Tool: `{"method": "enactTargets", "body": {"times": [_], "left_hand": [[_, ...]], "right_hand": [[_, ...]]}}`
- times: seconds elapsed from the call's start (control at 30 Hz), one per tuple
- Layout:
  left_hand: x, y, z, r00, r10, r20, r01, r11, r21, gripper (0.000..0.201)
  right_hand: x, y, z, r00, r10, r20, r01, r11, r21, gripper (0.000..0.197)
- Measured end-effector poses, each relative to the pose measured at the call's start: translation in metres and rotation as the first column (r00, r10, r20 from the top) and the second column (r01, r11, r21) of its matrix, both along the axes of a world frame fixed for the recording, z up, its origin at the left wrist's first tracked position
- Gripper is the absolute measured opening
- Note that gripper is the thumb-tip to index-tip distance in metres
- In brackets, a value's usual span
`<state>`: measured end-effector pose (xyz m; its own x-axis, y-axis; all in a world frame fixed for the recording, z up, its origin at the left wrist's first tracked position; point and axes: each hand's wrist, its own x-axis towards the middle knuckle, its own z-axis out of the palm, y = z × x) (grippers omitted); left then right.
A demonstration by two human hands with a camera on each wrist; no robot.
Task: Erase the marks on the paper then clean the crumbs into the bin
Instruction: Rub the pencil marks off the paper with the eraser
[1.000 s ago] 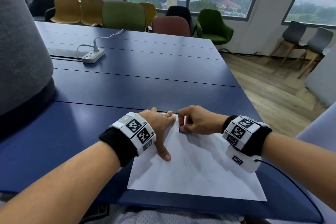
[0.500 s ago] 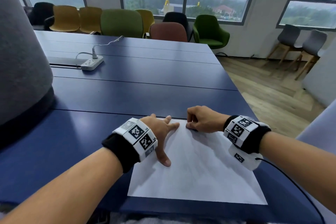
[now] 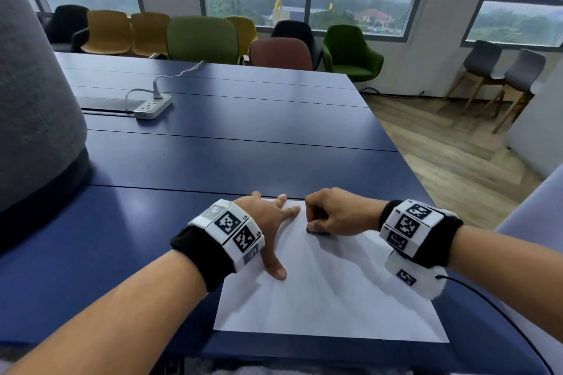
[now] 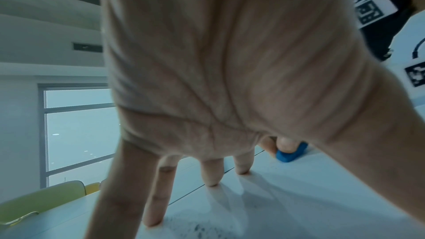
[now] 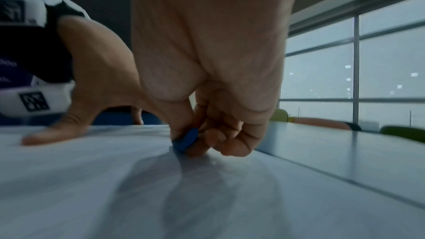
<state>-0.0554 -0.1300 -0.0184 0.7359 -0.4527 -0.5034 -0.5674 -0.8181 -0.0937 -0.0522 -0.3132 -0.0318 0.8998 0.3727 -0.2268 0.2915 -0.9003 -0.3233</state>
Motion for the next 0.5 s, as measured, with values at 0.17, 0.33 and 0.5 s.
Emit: {"method": "enactTargets", "body": {"times": [0.17,0.33,0.5], "left_hand": [[0.0,0.0,-0.002,1.0,0.003,-0.005,-0.003,1.0,0.0,0.129],[0.0,0.0,-0.002,1.0,-0.006,0.01,0.006,1.0,-0.009,0.128],[-0.001,-0.001,-0.002,1.0,-0.016,0.022,0.016,1.0,-0.009,0.126]], "right_hand": [[0.002,0.0,0.001,0.997,-0.011,0.077,0.012,1.0,-0.011,0.012],[-0.005,0.008,0.0,0.997,0.071,0.04,-0.072,0.997,0.01,0.014],[-0.008,0.009,-0.008,0.998,0.015,0.067,-0.021,0.996,0.083,0.014]]}}
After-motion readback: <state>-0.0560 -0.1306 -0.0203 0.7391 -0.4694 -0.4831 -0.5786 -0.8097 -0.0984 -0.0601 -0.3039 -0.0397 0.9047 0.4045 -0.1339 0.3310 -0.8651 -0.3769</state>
